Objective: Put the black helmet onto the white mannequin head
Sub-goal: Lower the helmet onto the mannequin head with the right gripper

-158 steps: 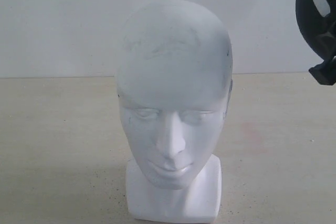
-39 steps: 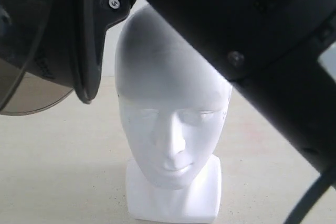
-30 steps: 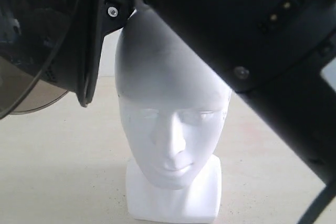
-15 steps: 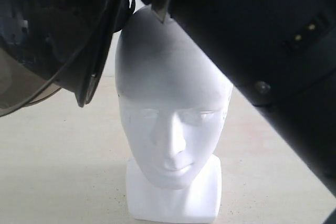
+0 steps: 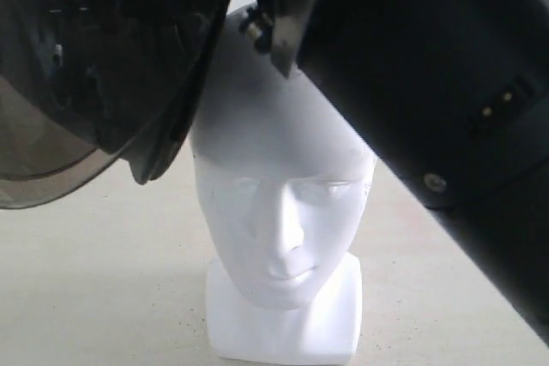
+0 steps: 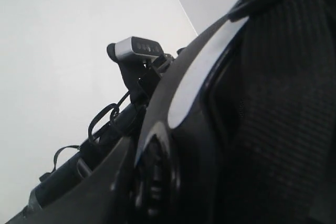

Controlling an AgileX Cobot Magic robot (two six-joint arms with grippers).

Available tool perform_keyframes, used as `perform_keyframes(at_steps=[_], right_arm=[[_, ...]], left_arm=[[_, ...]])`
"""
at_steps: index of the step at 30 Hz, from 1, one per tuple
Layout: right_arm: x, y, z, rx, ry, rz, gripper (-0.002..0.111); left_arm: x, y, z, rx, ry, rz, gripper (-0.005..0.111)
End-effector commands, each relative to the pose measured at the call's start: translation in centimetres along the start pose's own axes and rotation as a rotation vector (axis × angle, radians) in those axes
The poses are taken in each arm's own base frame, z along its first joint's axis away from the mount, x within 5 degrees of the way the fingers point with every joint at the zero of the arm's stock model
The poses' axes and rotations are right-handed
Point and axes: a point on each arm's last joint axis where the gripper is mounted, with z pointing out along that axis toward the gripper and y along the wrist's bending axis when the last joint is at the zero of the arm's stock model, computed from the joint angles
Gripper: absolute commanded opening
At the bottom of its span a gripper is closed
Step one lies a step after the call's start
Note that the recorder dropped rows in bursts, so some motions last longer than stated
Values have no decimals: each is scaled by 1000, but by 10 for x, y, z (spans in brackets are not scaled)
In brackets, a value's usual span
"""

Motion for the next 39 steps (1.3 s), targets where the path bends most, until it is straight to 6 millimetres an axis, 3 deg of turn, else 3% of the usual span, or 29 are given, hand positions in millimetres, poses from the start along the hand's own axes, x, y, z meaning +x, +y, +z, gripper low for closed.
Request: perform_keyframes(at_steps=[1, 9, 19, 29, 39], right_arm=[[-10, -15, -10, 159, -46, -92, 0], [-16, -25, -17, 284, -67, -174, 0], [-22, -31, -23, 365, -72, -255, 0], [-47, -29, -45, 423, -116, -296, 0], [-49, -35, -63, 485, -93, -343, 0]], left_arm=[[12, 4, 9, 42, 28, 28, 4], [19, 6, 14, 46, 44, 39, 4], [52, 11, 36, 132, 126, -17, 4], [66, 11, 46, 188, 144, -70, 4], [93, -8, 64, 349, 208, -114, 4]])
